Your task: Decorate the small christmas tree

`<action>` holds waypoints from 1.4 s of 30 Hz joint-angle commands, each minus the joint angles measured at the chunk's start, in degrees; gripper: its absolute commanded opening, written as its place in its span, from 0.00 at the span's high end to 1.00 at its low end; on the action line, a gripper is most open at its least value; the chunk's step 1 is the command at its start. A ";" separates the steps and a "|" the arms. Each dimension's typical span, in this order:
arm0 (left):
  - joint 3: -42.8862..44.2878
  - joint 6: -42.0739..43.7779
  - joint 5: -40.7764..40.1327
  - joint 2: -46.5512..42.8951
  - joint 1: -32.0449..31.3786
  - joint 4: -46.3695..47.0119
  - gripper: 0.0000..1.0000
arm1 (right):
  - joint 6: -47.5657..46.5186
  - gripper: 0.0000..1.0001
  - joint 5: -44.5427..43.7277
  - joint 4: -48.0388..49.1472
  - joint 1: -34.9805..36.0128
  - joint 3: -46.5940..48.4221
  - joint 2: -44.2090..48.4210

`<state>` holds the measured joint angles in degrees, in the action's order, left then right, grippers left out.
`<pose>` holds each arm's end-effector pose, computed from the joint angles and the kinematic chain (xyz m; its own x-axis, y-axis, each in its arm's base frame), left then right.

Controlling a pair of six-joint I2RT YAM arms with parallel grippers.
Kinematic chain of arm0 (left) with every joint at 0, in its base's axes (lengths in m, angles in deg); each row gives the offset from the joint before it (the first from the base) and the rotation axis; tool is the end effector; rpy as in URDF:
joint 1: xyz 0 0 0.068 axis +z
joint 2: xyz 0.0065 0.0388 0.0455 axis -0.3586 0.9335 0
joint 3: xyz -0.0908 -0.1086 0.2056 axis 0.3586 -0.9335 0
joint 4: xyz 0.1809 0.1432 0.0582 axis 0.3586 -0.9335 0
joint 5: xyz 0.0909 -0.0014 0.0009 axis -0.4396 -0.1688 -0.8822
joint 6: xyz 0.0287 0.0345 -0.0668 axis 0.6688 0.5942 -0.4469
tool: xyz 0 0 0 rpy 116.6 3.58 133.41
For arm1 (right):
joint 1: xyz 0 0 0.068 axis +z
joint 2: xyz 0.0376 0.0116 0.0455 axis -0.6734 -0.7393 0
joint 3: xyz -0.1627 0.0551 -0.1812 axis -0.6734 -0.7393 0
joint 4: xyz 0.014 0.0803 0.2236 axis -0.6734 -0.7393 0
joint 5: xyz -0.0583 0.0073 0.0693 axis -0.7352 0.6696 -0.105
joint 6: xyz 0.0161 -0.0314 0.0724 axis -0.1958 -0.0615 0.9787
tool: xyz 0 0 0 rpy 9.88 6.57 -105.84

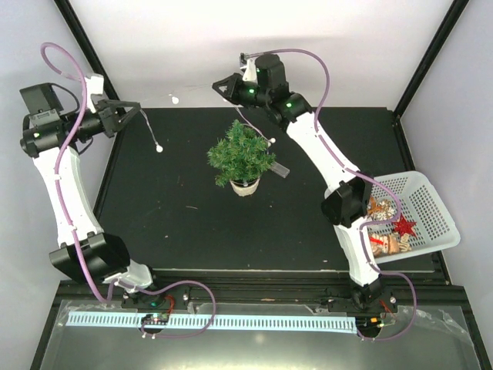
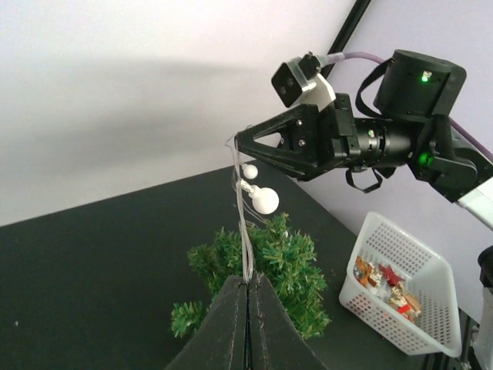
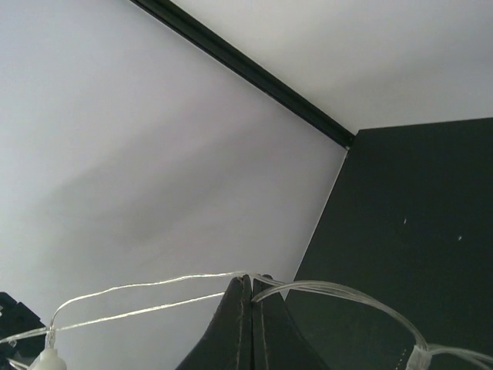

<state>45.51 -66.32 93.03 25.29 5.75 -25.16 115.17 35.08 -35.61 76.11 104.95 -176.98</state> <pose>0.2623 0.0572 0.4326 -0.3730 -0.1360 -0.9178 0.6792 0.6339 -0.3700 0.4003 0.3030 0.3857 -0.7603 0.3343 -0.5570 -0.4089 0.4201 0.8102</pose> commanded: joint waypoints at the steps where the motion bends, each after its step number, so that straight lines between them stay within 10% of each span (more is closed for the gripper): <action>1: -0.37 7.26 0.95 -2.91 2.42 -6.08 0.98 | 2.66 0.99 -5.95 -0.91 -2.87 0.62 -3.21; 22: 0.26 38.43 1.05 2.43 18.36 -36.28 0.99 | 1.03 0.98 0.01 -4.25 -0.25 -4.02 -4.08; 31: 0.97 40.41 1.09 5.34 18.41 -36.10 0.98 | 1.14 0.66 -0.91 -2.35 -0.75 -3.51 -4.10; 42: 0.87 45.83 0.15 2.19 17.17 -36.17 0.99 | 0.44 0.60 -2.54 2.50 -3.38 -10.37 3.73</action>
<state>44.55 -26.17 93.03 30.50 23.74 -60.03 116.35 34.07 -36.07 73.77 96.86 -178.77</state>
